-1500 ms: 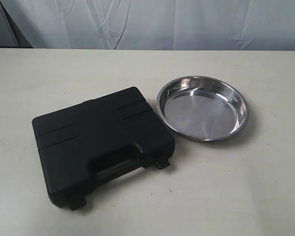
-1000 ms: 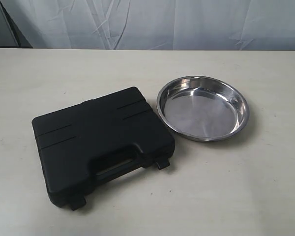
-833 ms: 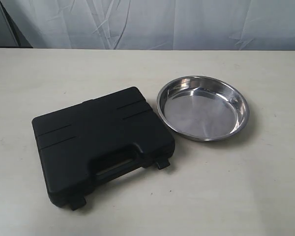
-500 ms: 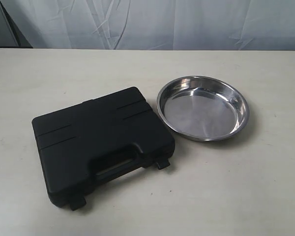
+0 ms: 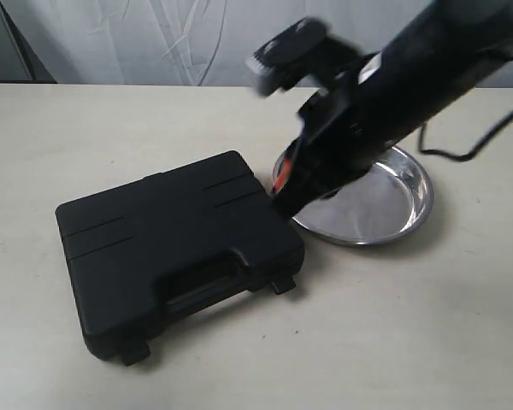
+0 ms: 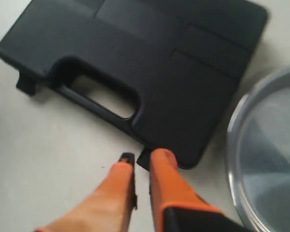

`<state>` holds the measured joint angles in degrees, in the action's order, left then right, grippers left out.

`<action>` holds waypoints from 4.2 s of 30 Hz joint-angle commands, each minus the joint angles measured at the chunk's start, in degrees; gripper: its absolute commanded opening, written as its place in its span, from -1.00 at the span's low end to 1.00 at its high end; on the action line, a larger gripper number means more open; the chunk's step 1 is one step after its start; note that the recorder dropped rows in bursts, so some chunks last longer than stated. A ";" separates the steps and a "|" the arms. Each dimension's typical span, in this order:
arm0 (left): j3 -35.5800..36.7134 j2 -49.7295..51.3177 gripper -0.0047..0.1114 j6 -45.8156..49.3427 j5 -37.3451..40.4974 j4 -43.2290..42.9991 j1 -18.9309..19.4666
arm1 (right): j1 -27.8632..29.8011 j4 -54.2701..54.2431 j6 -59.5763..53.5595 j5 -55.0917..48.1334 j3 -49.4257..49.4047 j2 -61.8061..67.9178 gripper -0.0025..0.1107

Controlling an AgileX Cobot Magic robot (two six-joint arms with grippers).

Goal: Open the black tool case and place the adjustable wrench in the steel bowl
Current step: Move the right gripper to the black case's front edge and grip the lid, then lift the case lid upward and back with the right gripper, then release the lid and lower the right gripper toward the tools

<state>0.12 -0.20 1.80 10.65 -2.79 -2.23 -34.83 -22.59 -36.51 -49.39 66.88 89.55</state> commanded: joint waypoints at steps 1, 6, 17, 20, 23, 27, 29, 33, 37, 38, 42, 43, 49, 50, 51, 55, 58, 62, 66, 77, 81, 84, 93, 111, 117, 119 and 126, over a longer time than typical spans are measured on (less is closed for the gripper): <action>-0.12 0.20 -0.91 -0.08 -0.21 0.12 -0.21 | -7.98 7.93 -1.41 -0.83 3.95 9.68 -0.24; -0.12 0.20 -0.91 -0.08 -0.35 0.12 -0.21 | -14.59 10.63 -6.17 2.38 4.83 16.38 -0.07; -0.12 0.20 -0.91 -0.08 -0.35 0.12 -0.21 | -20.96 17.62 -6.59 11.91 4.83 20.62 -0.07; -0.12 0.20 -0.91 -0.08 -0.35 0.12 -0.21 | -20.96 18.88 -6.59 13.24 4.83 21.20 -0.07; -0.12 0.20 -0.91 -0.08 -0.35 0.12 -0.21 | -20.96 20.43 -6.59 13.65 4.83 21.76 -0.07; -0.12 0.20 -0.91 -0.08 -0.35 0.12 -0.21 | -20.96 22.10 -6.59 13.54 4.83 23.15 -0.07; -0.12 0.20 -0.91 -0.08 -0.35 0.12 -0.21 | -20.96 22.59 -6.59 13.54 4.83 23.84 -0.07; -0.12 0.20 -0.91 -0.08 -0.35 0.12 -0.21 | -20.96 22.59 -6.59 13.64 4.83 24.29 -0.33; -0.12 0.20 -0.91 -0.08 -0.35 0.12 -0.21 | -20.96 22.59 -6.59 13.41 4.83 24.29 -0.90; -0.12 0.20 -0.91 -0.08 -0.35 0.12 -0.21 | -20.96 22.59 -6.48 13.18 4.83 24.29 -0.96; -0.12 0.20 -0.91 -0.08 -0.35 0.12 -0.21 | -20.96 22.59 -6.47 12.66 4.83 24.17 -0.97; -0.12 0.20 -0.91 -0.08 -0.35 0.12 -0.21 | -20.96 22.59 -6.36 12.30 4.83 23.91 -0.97; -0.12 0.20 -0.91 -0.08 -0.35 0.12 -0.21 | -21.12 22.05 -6.38 12.23 4.83 20.97 -0.97; -0.12 0.20 -0.91 -0.08 -0.35 0.12 -0.21 | -21.22 22.05 -6.38 12.23 4.83 20.23 -0.97; -0.12 0.20 -0.91 -0.08 -0.35 0.12 -0.21 | -21.22 21.94 -6.38 12.23 4.83 19.69 -0.97; -0.12 0.20 -0.91 -0.08 -0.35 0.12 -0.21 | -21.22 22.20 -6.38 12.23 4.83 16.75 -0.97; -0.12 0.20 -0.91 -0.08 -0.35 0.12 -0.21 | -21.22 22.59 -6.38 12.67 4.83 14.60 -0.97; -0.12 0.20 -0.91 -0.08 -0.35 0.12 -0.21 | -21.22 25.76 -6.38 13.41 4.83 11.83 -0.97; -0.12 0.20 -0.91 -0.08 -0.35 0.12 -0.21 | -21.22 30.03 -6.38 17.16 4.83 9.13 -0.97; -0.12 0.20 -0.91 -0.08 -0.35 0.12 -0.21 | -21.22 46.87 -6.38 35.02 4.83 8.20 -0.97; -0.12 0.20 -0.91 -0.08 -0.35 0.12 -0.21 | -21.22 49.22 -6.38 40.68 4.83 8.34 -0.97; -0.12 0.20 -0.91 -0.08 -0.35 0.12 -0.21 | -20.64 49.50 -6.38 43.18 4.83 8.84 -0.97; -0.12 0.20 -0.91 -0.08 -0.35 0.12 -0.21 | -14.29 49.07 -6.38 49.39 4.83 12.36 -0.97; -0.12 0.20 -0.91 -0.08 -0.35 0.12 -0.21 | -4.97 16.16 -6.38 71.31 9.98 21.60 -0.97; -0.12 0.20 -0.91 -0.08 -0.35 0.12 -0.21 | -6.79 10.43 -3.32 65.06 9.97 20.51 -0.97; -0.12 0.20 -0.91 -0.08 -0.35 0.12 -0.21 | -8.17 10.52 -3.32 57.84 10.10 20.39 -0.97; -0.12 0.20 -0.91 -0.08 -0.35 0.12 -0.21 | -15.95 4.31 -11.57 30.12 14.83 25.63 -0.97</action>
<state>0.12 -0.20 1.80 10.65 -2.79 -2.23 -48.84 -14.06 -43.13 -13.13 79.58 114.01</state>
